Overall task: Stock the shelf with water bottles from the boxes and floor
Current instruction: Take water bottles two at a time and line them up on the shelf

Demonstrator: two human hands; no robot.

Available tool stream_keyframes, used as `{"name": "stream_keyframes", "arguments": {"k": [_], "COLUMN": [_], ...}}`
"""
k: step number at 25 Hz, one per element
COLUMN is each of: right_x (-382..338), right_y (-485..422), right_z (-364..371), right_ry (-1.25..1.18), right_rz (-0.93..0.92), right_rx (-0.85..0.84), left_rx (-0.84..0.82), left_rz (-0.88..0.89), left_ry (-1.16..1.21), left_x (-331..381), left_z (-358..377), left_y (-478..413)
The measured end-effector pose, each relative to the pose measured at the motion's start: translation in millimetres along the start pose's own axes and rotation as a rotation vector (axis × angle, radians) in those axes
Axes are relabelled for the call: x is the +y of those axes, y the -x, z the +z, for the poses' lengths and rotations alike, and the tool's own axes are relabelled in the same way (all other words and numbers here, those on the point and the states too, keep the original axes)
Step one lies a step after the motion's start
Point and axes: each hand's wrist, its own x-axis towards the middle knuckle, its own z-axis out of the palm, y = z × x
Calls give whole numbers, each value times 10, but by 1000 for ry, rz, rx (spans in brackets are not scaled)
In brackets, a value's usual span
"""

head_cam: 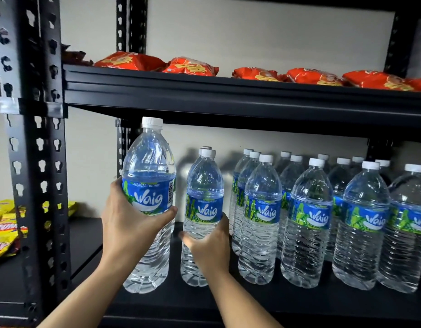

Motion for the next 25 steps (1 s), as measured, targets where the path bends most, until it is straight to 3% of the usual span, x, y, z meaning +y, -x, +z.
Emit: {"name": "stream_keyframes", "arguments": {"k": [4, 10, 16, 25], "right_x": [102, 254, 272, 313], "right_y": [48, 27, 36, 25], "right_z": [31, -33, 81, 164], "right_ry": [-84, -109, -90, -89], "right_rz": [82, 123, 132, 225], "right_rx": [-30, -207, -90, -127], "left_rx": [-8, -18, -15, -23], "left_rz": [-4, -5, 2, 19], "left_ry": [13, -6, -6, -7], "left_x": [34, 18, -9, -30], "left_z": [30, 61, 83, 35], "left_y": [28, 38, 50, 13]}}
